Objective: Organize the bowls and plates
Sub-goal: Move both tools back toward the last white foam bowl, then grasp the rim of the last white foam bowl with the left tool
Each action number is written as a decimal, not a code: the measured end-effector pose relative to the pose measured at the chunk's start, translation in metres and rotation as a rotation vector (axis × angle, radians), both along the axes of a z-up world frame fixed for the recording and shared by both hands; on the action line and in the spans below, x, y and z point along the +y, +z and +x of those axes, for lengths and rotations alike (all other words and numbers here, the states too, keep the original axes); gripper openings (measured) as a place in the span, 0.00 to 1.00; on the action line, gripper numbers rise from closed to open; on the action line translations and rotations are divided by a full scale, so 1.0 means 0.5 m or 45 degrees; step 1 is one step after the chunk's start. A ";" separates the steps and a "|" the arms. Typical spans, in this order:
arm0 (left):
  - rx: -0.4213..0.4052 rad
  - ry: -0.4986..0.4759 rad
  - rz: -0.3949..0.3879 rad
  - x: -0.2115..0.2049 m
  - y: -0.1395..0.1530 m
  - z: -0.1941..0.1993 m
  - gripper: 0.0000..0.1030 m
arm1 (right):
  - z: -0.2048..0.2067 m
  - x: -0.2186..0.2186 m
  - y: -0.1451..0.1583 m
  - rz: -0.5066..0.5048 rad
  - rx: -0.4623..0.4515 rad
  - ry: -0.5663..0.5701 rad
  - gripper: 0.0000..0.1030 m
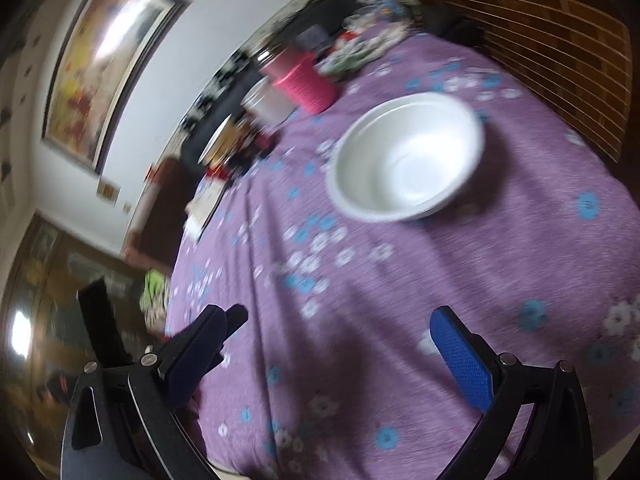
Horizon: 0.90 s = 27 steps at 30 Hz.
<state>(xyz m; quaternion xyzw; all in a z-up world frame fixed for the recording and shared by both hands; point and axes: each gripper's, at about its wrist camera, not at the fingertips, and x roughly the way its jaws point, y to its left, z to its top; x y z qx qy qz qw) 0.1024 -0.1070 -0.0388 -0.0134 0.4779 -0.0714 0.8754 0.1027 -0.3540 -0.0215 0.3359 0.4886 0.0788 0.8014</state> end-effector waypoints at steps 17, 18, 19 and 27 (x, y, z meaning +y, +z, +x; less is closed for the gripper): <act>0.043 -0.055 -0.039 -0.190 -0.038 0.151 0.76 | 0.119 -0.134 -0.064 0.124 0.051 -0.229 0.99; 0.043 -0.054 -0.039 -0.196 -0.040 0.155 0.76 | 0.124 -0.138 -0.067 0.130 0.051 -0.233 0.98; 0.038 -0.053 -0.034 -0.202 -0.042 0.159 0.76 | 0.129 -0.142 -0.070 0.132 0.055 -0.244 0.96; 0.039 -0.036 0.006 -0.232 -0.068 0.187 0.74 | 0.168 -0.158 -0.100 0.040 0.118 -0.269 0.62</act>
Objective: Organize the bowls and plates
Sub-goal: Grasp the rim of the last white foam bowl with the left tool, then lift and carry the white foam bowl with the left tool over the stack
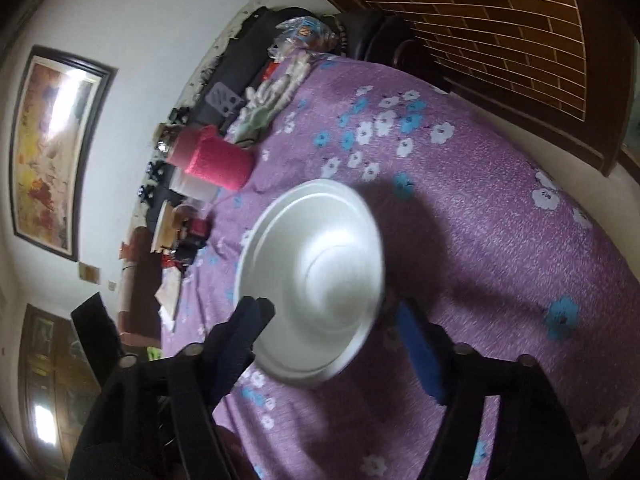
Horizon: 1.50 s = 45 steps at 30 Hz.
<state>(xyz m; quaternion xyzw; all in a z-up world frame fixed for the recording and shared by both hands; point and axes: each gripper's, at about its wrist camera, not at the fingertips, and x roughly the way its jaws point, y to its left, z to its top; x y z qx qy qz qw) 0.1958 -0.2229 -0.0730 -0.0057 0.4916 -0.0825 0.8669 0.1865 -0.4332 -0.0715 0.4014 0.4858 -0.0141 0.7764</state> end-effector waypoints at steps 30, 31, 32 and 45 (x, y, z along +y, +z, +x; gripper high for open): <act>-0.148 0.090 0.059 0.197 0.065 -0.174 0.13 | -0.116 0.211 0.090 -0.187 -0.121 0.258 0.09; -0.150 0.102 0.059 0.212 0.064 -0.182 0.13 | -0.120 0.229 0.092 -0.189 -0.125 0.276 0.09; -0.153 0.118 0.059 0.228 0.065 -0.189 0.14 | -0.123 0.247 0.094 -0.188 -0.128 0.295 0.09; -0.163 0.352 0.012 0.436 0.079 -0.263 0.14 | -0.136 0.460 0.122 -0.186 -0.185 0.556 0.09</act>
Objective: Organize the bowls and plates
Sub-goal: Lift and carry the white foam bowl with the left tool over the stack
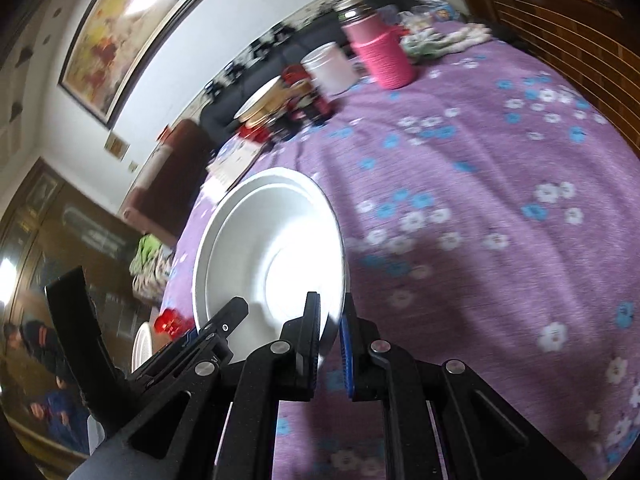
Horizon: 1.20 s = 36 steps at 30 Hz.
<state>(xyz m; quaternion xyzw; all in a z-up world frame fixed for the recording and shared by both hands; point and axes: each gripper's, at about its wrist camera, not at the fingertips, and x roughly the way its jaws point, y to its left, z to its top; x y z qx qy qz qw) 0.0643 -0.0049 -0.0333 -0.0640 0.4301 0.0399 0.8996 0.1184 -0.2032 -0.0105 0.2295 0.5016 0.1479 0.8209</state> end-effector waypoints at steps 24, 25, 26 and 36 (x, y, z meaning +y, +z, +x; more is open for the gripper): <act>-0.134 0.387 -0.008 0.271 0.059 -0.159 0.14 | -0.045 0.313 0.074 0.043 -0.128 0.431 0.09; -0.137 0.399 -0.008 0.279 0.060 -0.163 0.14 | -0.045 0.322 0.076 0.047 -0.131 0.445 0.09; -0.141 0.411 -0.006 0.285 0.061 -0.167 0.14 | -0.046 0.330 0.077 0.050 -0.132 0.456 0.09; -0.168 0.496 0.005 0.336 0.072 -0.205 0.14 | -0.062 0.397 0.092 0.082 -0.151 0.556 0.08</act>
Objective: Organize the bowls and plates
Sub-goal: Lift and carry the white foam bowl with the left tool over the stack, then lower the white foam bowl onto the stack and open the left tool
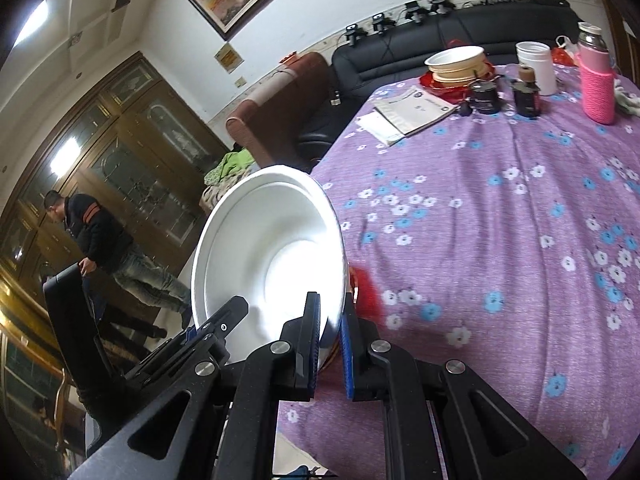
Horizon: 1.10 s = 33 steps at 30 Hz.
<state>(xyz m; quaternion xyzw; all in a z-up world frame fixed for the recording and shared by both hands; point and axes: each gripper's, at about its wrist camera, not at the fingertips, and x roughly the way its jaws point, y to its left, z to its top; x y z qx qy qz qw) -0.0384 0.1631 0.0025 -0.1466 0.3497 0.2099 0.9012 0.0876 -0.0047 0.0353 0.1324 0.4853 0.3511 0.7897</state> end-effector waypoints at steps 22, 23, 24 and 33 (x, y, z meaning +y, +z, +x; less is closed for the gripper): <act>0.010 0.074 -0.024 0.054 -0.011 -0.040 0.14 | -0.011 0.068 -0.009 -0.014 0.007 0.093 0.08; 0.013 0.078 -0.026 0.056 -0.012 -0.040 0.14 | -0.012 0.071 -0.012 -0.014 0.010 0.096 0.08; 0.015 0.084 -0.031 0.062 -0.012 -0.041 0.14 | -0.012 0.075 -0.014 -0.016 0.012 0.101 0.08; 0.006 0.130 -0.034 0.087 -0.003 -0.045 0.14 | 0.002 0.113 -0.012 -0.016 0.009 0.142 0.08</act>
